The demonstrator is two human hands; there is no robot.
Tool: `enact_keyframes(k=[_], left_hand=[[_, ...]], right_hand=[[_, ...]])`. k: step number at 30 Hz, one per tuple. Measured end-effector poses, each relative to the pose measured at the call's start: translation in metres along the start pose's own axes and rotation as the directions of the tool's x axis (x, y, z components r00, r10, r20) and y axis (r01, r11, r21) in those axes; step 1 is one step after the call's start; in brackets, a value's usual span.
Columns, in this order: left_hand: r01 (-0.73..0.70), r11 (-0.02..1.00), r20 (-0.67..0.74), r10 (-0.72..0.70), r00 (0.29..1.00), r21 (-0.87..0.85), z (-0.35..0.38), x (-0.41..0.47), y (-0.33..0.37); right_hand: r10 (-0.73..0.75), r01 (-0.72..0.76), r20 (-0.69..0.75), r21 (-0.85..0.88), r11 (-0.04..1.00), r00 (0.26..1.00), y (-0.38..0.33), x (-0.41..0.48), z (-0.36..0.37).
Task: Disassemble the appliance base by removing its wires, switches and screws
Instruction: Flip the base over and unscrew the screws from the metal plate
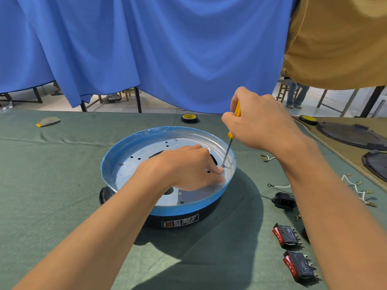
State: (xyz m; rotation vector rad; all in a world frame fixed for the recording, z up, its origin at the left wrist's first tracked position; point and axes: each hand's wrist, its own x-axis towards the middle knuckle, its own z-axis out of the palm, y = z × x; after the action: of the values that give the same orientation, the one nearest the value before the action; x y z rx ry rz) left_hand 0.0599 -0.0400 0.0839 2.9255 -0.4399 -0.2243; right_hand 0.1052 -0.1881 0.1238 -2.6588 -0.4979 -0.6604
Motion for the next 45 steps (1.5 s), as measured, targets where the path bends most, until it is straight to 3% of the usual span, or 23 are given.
enact_keyframes(k=[8,14,19,24,29,34,39,45], left_hand=[[0.002,1.000,-0.003,-0.002,1.000,-0.006,0.0004,-0.0001,0.0000],[0.008,1.000,0.009,-0.008,1.000,0.004,-0.0005,-0.0008,0.0011],[-0.003,1.000,0.009,0.003,1.000,0.002,-0.0001,-0.0009,0.0007],[0.003,1.000,0.005,-0.003,1.000,0.010,-0.0005,-0.0010,0.0013],[0.002,1.000,0.005,-0.002,1.000,0.004,-0.0008,-0.0014,0.0013],[0.006,1.000,0.008,-0.006,1.000,0.014,-0.0007,-0.0018,0.0022],[0.002,1.000,0.009,-0.002,1.000,0.015,-0.0013,-0.0009,0.0021],[0.011,1.000,0.009,-0.011,1.000,0.011,-0.0007,-0.0019,0.0013]], right_hand=[[0.044,-0.046,0.036,0.049,0.998,0.998,0.0015,0.0022,-0.0010],[0.075,-0.075,-0.009,-0.020,0.997,0.997,0.0013,0.0015,-0.0020],[0.079,-0.080,0.051,0.023,0.997,0.996,0.0007,0.0016,-0.0014],[0.091,-0.092,-0.013,-0.039,0.995,0.996,0.0010,0.0009,-0.0019],[0.078,-0.078,0.046,0.008,0.997,0.996,0.0014,0.0007,-0.0025],[0.085,-0.086,-0.018,-0.057,0.995,0.996,0.0020,0.0001,-0.0002],[0.050,-0.052,0.072,0.027,0.998,0.996,0.0014,0.0003,-0.0024],[0.054,-0.055,-0.007,-0.041,0.998,0.998,0.0008,-0.0014,0.0005]])
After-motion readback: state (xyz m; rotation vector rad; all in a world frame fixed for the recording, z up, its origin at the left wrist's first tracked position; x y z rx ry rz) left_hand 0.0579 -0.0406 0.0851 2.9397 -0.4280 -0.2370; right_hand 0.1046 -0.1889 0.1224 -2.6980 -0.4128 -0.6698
